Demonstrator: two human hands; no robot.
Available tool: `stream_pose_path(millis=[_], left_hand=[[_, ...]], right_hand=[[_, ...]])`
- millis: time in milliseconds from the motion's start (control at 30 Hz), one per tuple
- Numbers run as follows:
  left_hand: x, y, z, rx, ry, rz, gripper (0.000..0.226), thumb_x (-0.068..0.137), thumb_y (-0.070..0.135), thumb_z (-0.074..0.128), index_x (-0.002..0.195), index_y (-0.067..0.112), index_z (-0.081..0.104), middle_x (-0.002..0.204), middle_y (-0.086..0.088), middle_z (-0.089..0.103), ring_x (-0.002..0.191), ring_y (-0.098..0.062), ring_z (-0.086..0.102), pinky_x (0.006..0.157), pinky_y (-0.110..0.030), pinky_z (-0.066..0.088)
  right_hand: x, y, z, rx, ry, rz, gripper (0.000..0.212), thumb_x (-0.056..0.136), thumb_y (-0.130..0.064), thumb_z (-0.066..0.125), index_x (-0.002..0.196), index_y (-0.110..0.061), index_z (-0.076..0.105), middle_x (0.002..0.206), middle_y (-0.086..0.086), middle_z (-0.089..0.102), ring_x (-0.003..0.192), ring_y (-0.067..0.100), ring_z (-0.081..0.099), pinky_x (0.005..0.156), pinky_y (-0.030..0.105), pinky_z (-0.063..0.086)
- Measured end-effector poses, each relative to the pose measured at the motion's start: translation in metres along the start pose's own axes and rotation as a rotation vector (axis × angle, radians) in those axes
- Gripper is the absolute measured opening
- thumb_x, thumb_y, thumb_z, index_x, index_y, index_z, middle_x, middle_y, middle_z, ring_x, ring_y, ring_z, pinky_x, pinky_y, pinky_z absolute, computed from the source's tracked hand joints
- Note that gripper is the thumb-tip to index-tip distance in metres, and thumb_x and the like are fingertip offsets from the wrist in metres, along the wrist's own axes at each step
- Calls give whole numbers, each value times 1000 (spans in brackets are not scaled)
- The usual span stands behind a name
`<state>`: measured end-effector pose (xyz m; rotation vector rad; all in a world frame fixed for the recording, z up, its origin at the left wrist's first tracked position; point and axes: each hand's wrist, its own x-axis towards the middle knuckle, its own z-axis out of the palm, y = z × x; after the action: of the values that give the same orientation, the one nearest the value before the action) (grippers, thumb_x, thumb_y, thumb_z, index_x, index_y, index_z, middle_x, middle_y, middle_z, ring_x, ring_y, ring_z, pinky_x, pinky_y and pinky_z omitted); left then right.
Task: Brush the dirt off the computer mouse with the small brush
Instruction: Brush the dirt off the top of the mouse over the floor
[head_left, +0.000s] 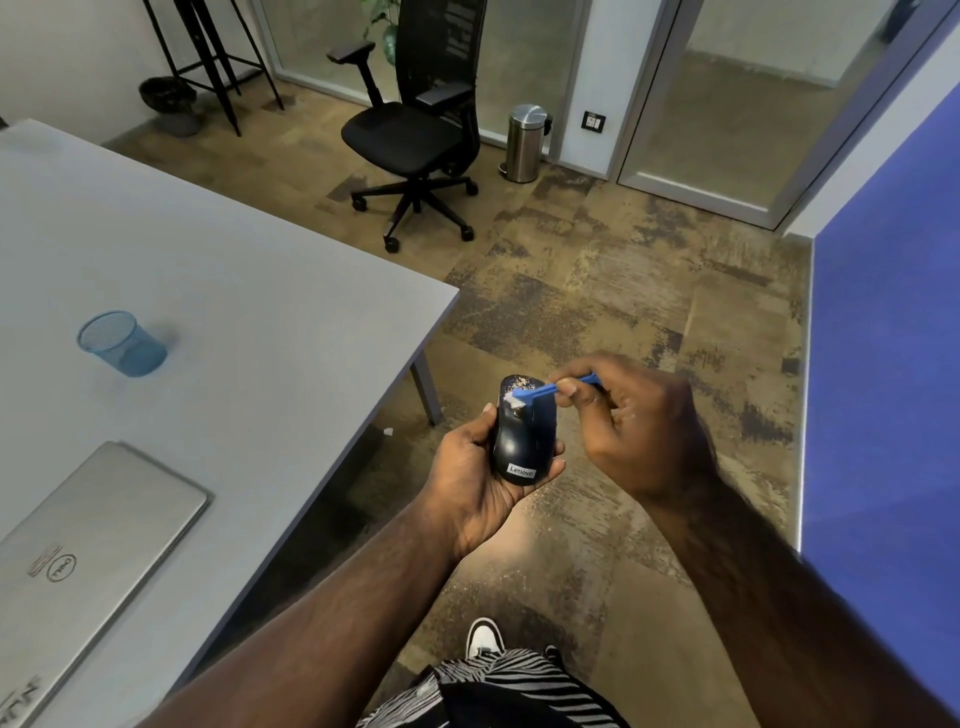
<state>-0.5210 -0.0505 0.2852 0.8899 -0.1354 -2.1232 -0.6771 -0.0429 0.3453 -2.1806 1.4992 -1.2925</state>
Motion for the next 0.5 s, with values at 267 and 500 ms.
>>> stream_pose_path(millis=[267,500], left_hand=[[0,5,1,26,15,-4,49,102,38,31,111,3,63,111,-27,65,107,-40,57,105,-54,37],[-2,6,3,8,-6,-1,49,102,36,32,118,-1,60,110,-23,69,101,-33,66,100,-49,47]], right_hand=[[0,-3,2,-23,-13,41,11,89,-12,63,94,-10,72,81,0,74,68,15,69,58,20,53],[-3,-18,-1,8,-228,4,15,87,-21,62,92,-13,73,77,1,73,62,14,68,48,29,54]])
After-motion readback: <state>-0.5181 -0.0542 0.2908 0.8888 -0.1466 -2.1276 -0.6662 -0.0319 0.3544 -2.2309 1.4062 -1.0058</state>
